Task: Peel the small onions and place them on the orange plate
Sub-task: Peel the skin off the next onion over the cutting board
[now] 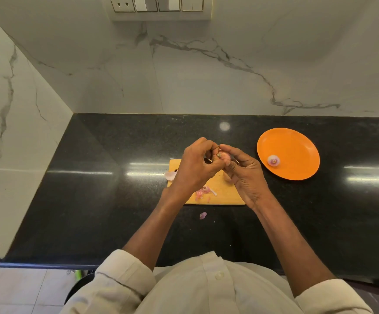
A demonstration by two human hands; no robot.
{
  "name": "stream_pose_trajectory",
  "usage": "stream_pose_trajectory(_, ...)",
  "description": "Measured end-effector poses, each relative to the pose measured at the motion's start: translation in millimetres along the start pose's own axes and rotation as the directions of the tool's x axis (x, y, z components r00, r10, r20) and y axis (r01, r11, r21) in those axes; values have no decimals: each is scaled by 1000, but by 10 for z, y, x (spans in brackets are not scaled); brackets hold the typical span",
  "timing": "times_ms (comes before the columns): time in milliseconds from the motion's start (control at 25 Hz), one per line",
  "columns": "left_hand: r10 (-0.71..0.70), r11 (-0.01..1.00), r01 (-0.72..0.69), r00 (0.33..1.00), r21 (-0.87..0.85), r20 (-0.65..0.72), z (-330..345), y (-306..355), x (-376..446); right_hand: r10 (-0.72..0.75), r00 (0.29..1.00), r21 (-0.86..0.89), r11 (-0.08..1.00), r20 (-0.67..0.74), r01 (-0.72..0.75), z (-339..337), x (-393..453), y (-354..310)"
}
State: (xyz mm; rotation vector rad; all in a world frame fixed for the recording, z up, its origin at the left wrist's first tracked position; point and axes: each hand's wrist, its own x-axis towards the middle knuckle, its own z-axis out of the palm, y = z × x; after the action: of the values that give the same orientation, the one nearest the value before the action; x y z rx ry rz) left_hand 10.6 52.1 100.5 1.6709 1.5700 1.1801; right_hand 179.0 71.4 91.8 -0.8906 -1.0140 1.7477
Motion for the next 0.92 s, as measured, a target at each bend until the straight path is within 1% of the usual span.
stream_pose_trajectory(160,22,1000,-23,999,-15,-39,4,-19,-43,15,1000,61,998,15,-16,90,12,-11)
stream_pose_trajectory(280,-10,990,-2,996,-144,-87,-28,-41,-77,-2,1000,76,997,3,2,121,45,-26)
stream_pose_trajectory(360,-33,970,10,995,-244,-93,-62,-63,-86,-12,1000,83,996,-13,13,123,60,-48)
stream_pose_trajectory(400,-43,964,15,994,-264,-98,-70,-71,-87,-12,1000,90,996,-19,14,131,61,-55)
stream_pose_trajectory(600,-35,964,-22,977,-266,-208,-20,-66,-91,12,998,116,993,-69,-4,167,61,-41)
stream_pose_trajectory(680,-41,967,-11,979,-255,-201,-9,-70,-98,25,997,141,990,-78,-14,162,62,-45)
stream_pose_trajectory(800,-108,954,57,981,-294,-161,-25,-96,-99,26,996,124,992,-88,-15,172,54,-54)
stream_pose_trajectory(880,-105,942,56,986,-331,-131,-52,-100,-104,21,996,95,995,-92,-12,183,43,-60)
stream_pose_trajectory(920,-84,947,38,988,-319,-132,-63,-98,-103,19,996,83,996,-93,-11,189,40,-61)
